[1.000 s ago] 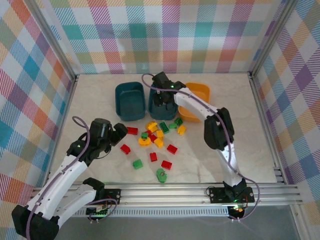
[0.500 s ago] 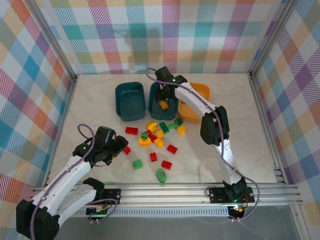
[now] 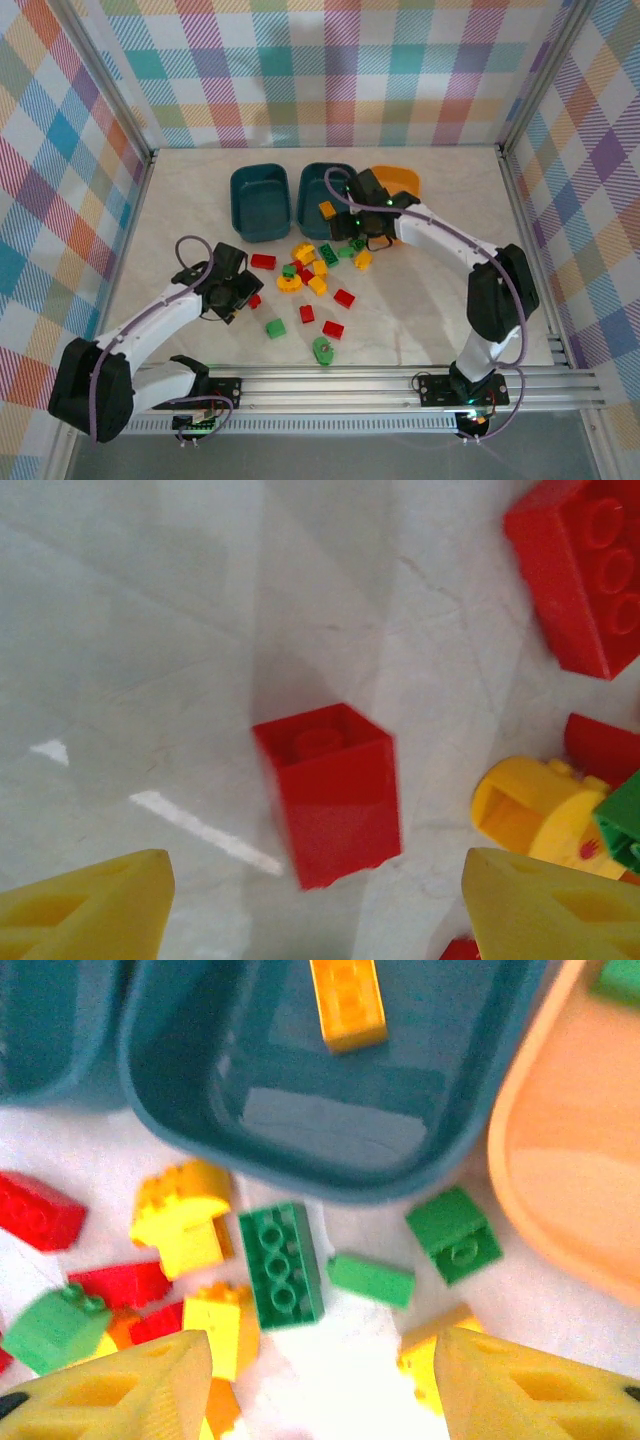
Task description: Sort the legos into containers by color
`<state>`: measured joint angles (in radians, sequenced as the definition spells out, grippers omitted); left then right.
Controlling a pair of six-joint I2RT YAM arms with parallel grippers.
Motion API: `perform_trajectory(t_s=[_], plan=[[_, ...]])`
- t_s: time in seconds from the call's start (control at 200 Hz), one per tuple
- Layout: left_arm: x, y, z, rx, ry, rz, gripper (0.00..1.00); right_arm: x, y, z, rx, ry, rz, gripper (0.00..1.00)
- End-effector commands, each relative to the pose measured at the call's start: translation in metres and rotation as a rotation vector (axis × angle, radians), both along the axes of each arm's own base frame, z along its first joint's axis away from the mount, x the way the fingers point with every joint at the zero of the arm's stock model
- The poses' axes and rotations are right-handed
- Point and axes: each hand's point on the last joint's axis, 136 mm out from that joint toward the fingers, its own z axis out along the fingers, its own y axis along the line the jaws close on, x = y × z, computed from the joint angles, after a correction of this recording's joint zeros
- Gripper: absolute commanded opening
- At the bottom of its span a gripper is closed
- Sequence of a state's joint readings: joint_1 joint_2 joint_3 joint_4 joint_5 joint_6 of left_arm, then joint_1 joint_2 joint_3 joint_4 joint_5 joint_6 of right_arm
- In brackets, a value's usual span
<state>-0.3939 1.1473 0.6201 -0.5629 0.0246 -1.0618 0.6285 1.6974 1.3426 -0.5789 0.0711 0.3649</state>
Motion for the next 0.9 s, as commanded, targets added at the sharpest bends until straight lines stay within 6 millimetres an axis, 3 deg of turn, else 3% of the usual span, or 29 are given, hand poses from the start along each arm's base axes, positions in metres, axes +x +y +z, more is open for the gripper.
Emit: perform_trajectory(t_s=[0.0, 0.14, 0.255, 0.41, 0.51, 0.645, 0.77, 0.895], plan=[[0.028, -0.009, 0.008, -0.010, -0.083, -0.037, 0.76, -0.015, -0.003, -0.001, 0.053, 0.005, -0.022, 0.60], [0.024, -0.009, -0.014, 0.036, 0.028, -0.069, 0.66, -0.027, -0.019, -0.003, 0.020, 0.006, -0.037, 0.60], [0.023, -0.007, -0.031, 0.072, 0.065, -0.107, 0.63, -0.033, -0.021, 0.005, 0.045, -0.005, -0.042, 0.60], [0.023, -0.005, -0.043, 0.120, 0.114, -0.154, 0.46, -0.044, -0.011, 0.006, 0.101, 0.033, -0.034, 0.58], [0.027, -0.012, -0.040, 0.091, 0.109, -0.165, 0.33, -0.053, -0.009, 0.004, 0.080, 0.032, -0.030, 0.58], [0.044, -0.026, -0.011, 0.037, 0.043, -0.185, 0.26, -0.059, -0.019, 0.005, 0.070, 0.015, -0.056, 0.58], [0.076, -0.035, 0.044, 0.029, -0.083, -0.217, 0.25, -0.065, -0.035, 0.011, 0.026, -0.002, -0.080, 0.58], [0.118, -0.030, 0.092, 0.064, -0.194, -0.197, 0.27, -0.076, -0.047, 0.014, 0.028, -0.013, -0.095, 0.58]])
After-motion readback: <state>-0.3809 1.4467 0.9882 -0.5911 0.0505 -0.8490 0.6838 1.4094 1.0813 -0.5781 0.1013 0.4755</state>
